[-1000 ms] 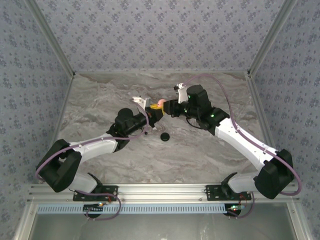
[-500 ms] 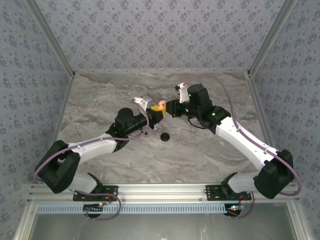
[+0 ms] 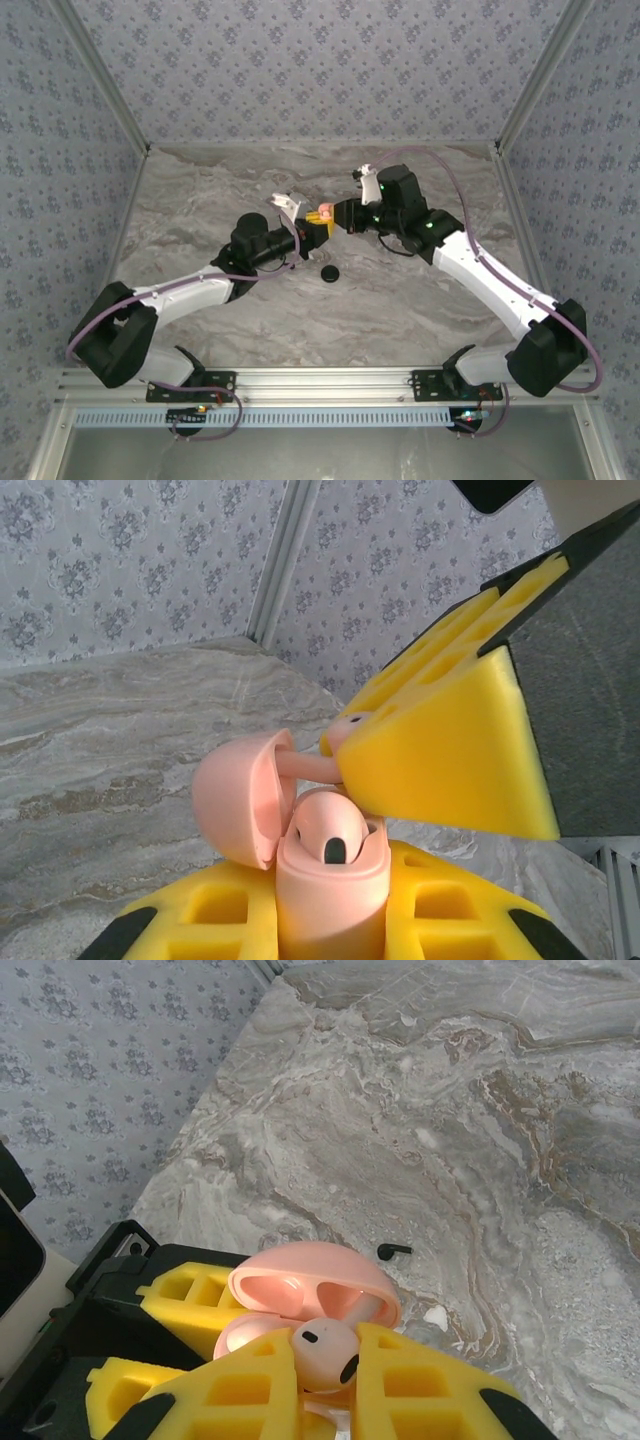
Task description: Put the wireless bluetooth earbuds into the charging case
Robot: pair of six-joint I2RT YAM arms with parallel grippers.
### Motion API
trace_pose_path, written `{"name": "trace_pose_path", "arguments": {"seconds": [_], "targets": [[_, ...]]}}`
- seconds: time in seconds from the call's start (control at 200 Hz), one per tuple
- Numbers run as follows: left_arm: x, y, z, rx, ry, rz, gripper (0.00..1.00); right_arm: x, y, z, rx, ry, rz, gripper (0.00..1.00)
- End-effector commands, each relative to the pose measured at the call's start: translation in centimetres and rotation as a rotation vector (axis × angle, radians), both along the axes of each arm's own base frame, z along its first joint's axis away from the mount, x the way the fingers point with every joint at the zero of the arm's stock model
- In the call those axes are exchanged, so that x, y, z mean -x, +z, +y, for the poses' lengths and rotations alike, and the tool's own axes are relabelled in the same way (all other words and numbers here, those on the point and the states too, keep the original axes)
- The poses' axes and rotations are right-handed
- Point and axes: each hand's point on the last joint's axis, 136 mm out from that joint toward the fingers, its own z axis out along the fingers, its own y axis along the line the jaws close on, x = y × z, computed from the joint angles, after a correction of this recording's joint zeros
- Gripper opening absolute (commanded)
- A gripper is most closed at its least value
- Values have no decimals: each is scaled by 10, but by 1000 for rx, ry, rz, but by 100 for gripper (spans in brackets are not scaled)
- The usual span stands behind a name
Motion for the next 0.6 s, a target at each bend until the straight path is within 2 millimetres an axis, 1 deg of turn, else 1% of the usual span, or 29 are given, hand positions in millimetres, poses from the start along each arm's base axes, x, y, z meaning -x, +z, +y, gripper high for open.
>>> {"name": "trace_pose_path", "arguments": {"seconds": [0.0,0.215,0.42,0.49,0.545,0.595], "targets": [[3,31,2,15,3,-84,7,-5,20,-5,0,0,-34,14],[1,24,6,-24,25,-87,7,1,20,-9,-17,33,3,14],[1,22,6,-49,28,-91,7,4,20,-12,-25,67,31,14],[-2,20,8,-62,44,-89,7,5,19,-15,-13,68,42,14],[-3,18,10,-75,59,-85,7,5,14,-22,7,55,60,14],[-5,15,13,-92,76,-78,7,4,4,-29,34,46,89,14]]}}
